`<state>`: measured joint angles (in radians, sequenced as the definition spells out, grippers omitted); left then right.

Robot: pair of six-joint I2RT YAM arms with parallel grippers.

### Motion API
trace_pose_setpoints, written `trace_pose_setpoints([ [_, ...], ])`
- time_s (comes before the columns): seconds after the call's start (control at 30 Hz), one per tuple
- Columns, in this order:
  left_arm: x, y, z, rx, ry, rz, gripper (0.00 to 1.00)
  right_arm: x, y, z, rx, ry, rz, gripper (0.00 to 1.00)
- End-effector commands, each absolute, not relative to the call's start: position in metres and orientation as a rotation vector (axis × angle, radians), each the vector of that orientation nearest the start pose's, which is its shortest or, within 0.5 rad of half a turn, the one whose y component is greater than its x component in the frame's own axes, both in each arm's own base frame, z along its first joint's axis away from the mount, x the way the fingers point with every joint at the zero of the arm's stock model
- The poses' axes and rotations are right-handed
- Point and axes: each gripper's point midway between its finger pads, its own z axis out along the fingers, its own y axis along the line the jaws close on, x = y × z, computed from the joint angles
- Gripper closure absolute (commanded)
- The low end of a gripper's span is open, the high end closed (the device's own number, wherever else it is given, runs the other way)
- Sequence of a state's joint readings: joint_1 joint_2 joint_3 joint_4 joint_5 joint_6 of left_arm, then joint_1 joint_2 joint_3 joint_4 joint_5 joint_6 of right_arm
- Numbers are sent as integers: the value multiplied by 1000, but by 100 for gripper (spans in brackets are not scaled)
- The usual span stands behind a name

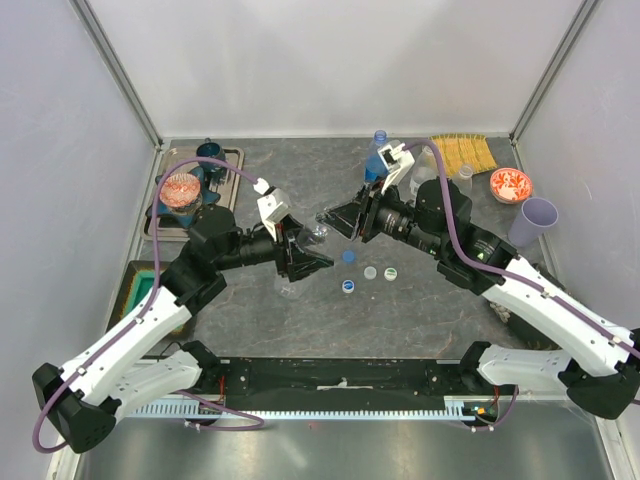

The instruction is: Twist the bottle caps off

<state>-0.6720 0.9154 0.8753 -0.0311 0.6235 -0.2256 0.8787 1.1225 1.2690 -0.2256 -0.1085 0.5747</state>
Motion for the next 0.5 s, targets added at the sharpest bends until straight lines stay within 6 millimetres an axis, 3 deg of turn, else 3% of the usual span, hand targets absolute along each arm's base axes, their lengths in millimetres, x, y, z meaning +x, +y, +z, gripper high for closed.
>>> trace_pose_setpoints([
  [0.0, 188, -278, 330, 809, 1496, -1121, 30, 204, 319, 388, -412, 1743, 1174, 100],
  [0.07, 193, -275, 325, 771, 1540, -1101, 20, 204, 317, 391, -409, 1733, 1167, 100],
  [0.1, 199, -272, 321, 726, 1579, -1077, 1, 205, 314, 394, -403, 1726, 1155, 100],
  [0.3, 217, -251, 312, 556, 1689, -952, 1, 213, 305, 407, -373, 1697, 1090, 100],
  [0.47, 226, -225, 308, 403, 1713, -843, 1, 232, 296, 416, -320, 1674, 978, 100],
])
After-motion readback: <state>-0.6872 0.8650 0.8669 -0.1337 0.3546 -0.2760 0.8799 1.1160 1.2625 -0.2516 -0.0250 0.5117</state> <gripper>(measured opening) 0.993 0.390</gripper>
